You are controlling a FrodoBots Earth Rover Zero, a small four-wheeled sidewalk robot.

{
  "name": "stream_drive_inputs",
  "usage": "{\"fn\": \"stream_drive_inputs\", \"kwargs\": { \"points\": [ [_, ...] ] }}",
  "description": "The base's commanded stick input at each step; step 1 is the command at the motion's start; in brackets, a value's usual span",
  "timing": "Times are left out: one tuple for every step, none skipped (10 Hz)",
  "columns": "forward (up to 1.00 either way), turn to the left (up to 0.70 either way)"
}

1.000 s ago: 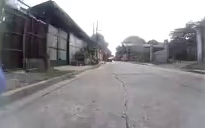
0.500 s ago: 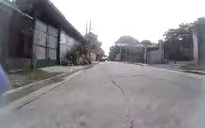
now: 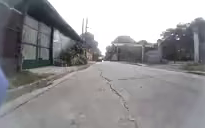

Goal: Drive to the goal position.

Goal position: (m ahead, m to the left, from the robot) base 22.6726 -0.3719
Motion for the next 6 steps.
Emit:
{"fn": "stream_drive_inputs", "kwargs": {
  "points": [
    [1.0,0.0],
    [1.0,0.01],
    [1.0,0.02],
    [1.0,0.0],
    [1.0,0.0],
    [1.0,0.04]
  ]
}}
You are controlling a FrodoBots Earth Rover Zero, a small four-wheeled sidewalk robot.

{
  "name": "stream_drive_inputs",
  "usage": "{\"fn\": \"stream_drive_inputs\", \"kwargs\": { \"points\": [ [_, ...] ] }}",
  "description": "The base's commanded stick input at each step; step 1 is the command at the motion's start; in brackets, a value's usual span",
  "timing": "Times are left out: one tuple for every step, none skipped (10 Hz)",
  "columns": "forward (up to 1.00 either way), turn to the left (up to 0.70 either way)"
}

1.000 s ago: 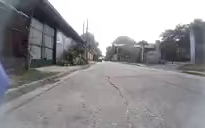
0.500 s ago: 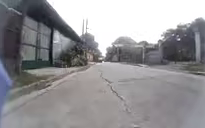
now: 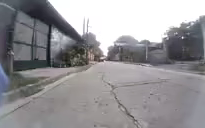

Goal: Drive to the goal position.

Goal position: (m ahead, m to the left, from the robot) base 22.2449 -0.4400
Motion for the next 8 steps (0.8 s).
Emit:
{"fn": "stream_drive_inputs", "kwargs": {
  "points": [
    [1.0,0.06],
    [1.0,0.09],
    [1.0,0.0],
    [1.0,0.0],
    [1.0,0.0],
    [1.0,0.03],
    [1.0,0.15],
    [1.0,0.05]
  ]
}}
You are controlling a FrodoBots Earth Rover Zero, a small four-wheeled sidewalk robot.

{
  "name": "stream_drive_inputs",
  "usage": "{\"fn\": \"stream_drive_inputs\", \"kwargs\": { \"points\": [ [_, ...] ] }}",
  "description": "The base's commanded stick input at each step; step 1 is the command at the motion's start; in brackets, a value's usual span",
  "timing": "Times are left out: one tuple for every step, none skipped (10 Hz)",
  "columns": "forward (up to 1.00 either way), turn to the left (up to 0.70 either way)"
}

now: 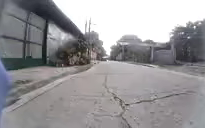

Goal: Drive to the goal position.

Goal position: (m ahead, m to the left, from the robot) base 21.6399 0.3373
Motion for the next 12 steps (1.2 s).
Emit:
{"fn": "stream_drive_inputs", "kwargs": {
  "points": [
    [1.0,0.04],
    [1.0,0.09],
    [1.0,0.12],
    [1.0,0.01],
    [1.0,0.0],
    [1.0,0.04],
    [1.0,0.06],
    [1.0,0.01],
    [1.0,0.0],
    [1.0,0.08],
    [1.0,0.14],
    [1.0,0.06]
  ]
}}
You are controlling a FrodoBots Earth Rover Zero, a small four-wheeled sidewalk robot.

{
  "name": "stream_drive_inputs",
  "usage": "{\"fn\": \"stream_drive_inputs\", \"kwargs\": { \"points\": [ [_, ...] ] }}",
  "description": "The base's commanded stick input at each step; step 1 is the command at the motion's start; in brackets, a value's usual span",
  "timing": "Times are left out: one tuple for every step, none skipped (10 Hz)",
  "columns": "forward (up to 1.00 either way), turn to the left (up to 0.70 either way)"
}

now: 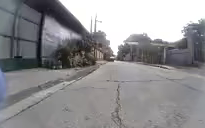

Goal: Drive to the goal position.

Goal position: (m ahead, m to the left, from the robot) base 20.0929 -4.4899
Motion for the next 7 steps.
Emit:
{"fn": "stream_drive_inputs", "kwargs": {
  "points": [
    [1.0,0.2],
    [1.0,0.09],
    [1.0,0.1],
    [1.0,0.14],
    [1.0,0.01],
    [1.0,0.09],
    [1.0,0.06]
  ]
}}
